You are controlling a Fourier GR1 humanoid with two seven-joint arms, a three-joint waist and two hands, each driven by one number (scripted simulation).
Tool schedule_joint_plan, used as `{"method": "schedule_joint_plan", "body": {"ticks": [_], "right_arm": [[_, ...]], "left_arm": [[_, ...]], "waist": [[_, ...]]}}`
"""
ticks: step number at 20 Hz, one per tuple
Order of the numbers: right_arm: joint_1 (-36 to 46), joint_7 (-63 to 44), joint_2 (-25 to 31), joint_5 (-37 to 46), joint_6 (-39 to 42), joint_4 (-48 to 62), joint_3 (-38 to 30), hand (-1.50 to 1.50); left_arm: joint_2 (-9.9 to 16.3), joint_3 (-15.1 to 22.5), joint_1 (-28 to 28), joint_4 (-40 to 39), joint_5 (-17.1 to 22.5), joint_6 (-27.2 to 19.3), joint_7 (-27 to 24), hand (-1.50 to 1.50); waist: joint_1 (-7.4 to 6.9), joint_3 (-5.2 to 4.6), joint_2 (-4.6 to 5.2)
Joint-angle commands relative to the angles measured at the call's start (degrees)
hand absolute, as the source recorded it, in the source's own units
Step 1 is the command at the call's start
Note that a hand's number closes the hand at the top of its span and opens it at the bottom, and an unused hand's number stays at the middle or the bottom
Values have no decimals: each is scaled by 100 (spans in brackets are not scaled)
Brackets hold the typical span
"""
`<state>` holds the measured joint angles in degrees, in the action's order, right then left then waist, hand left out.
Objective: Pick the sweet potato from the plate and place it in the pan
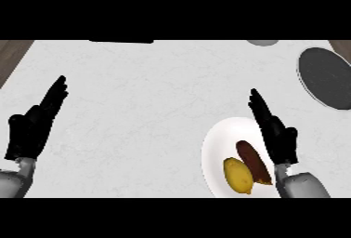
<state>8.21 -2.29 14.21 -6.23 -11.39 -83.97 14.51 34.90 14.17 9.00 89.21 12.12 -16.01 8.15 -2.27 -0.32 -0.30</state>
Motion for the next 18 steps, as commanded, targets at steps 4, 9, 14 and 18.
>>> {"method": "schedule_joint_plan", "body": {"ticks": [4, 9, 14, 18], "right_arm": [[642, 362, 446, -655, 2740, 230, 980, 150], [765, 2451, 1684, -183, 3862, 181, 609, -150], [776, 4300, 2751, 200, 3991, 672, -411, -150], [1359, 4624, 3645, 348, 4776, 1114, -678, -150]], "left_arm": [[-479, -164, 234, 123, 141, -225, -296, 0], [-821, -325, 143, -103, 480, -189, -484, 0], [-866, -469, 387, -288, 463, -249, -445, 0], [-852, -513, 218, -266, 553, 4, -551, 0]], "waist": [[-138, 44, 121], [180, 52, 80], [280, 55, 72], [136, 37, 53]]}}
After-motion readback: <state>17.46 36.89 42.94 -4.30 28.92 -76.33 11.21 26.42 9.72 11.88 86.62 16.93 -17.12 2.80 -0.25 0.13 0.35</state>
